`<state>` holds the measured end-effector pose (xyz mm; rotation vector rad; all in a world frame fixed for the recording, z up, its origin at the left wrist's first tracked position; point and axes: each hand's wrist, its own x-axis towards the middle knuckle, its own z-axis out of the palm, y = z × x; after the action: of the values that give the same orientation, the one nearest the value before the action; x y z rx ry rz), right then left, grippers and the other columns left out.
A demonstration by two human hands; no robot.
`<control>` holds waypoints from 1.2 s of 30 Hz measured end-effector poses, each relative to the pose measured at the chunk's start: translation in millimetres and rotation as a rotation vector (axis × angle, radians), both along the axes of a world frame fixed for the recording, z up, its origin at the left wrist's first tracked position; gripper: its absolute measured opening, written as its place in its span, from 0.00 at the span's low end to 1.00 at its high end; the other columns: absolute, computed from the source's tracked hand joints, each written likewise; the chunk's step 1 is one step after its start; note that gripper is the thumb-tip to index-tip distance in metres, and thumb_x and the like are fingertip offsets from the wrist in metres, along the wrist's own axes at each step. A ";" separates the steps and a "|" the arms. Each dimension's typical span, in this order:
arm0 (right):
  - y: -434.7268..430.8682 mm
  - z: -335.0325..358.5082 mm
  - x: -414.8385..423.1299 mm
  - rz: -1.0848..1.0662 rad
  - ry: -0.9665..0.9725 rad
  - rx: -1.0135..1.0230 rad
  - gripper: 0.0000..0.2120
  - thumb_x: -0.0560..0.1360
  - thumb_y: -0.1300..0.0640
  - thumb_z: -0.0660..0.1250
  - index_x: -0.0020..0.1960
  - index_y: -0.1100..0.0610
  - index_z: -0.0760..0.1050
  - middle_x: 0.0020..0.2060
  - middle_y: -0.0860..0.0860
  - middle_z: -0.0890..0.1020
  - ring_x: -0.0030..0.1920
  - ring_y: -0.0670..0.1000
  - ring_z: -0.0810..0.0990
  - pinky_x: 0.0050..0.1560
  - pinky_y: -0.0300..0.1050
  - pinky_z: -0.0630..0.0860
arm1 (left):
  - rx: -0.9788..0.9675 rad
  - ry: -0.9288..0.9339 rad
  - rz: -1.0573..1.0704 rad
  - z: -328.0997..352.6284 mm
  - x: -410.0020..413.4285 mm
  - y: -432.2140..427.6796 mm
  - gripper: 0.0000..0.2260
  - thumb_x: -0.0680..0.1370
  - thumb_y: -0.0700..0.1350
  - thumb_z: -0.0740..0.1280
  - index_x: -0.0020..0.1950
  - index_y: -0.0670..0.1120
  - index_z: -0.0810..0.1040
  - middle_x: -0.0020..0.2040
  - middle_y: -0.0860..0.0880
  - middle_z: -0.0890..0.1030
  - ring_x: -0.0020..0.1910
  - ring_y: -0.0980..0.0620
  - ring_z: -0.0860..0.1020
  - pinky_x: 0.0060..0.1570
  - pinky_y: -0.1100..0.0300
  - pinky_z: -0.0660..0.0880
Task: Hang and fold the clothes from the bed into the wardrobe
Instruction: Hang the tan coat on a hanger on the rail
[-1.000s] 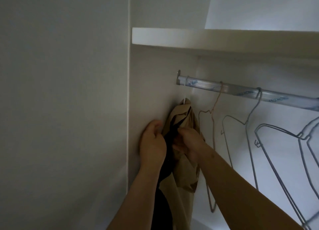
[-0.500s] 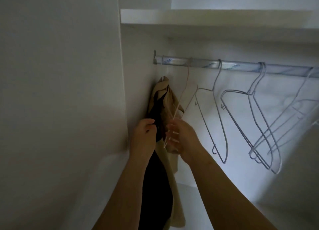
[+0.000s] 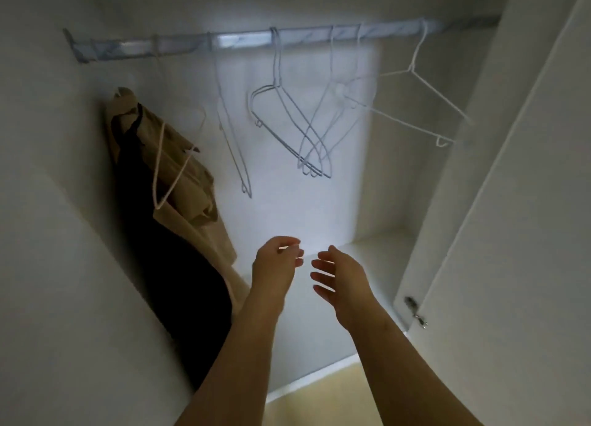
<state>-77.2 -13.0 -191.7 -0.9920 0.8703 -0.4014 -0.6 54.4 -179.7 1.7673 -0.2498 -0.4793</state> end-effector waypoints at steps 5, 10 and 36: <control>-29.5 -28.3 -110.5 -0.305 0.078 0.052 0.11 0.80 0.52 0.58 0.47 0.57 0.74 0.45 0.53 0.80 0.46 0.52 0.79 0.41 0.42 0.76 | 0.085 0.050 -0.322 -25.1 -97.3 -46.5 0.08 0.79 0.43 0.62 0.42 0.54 0.74 0.41 0.55 0.79 0.40 0.59 0.79 0.37 0.65 0.72; -34.2 -52.7 -240.9 -0.565 0.134 0.117 0.10 0.80 0.54 0.58 0.46 0.58 0.74 0.42 0.54 0.80 0.42 0.52 0.78 0.41 0.44 0.75 | 0.146 0.109 -0.593 -46.4 -214.0 -73.1 0.06 0.79 0.45 0.61 0.44 0.52 0.75 0.43 0.53 0.80 0.42 0.56 0.79 0.38 0.63 0.73; 227.8 -113.4 -793.6 -1.849 0.024 0.423 0.06 0.77 0.59 0.60 0.42 0.57 0.72 0.34 0.52 0.78 0.33 0.50 0.75 0.35 0.43 0.70 | 0.545 0.140 -1.887 -109.6 -817.4 43.2 0.07 0.79 0.42 0.60 0.44 0.50 0.75 0.39 0.51 0.79 0.34 0.56 0.76 0.34 0.62 0.67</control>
<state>-870.9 214.8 -305.1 0.4821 1.6272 -1.6368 -818.0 97.6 -289.3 1.4552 -1.8411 -2.0924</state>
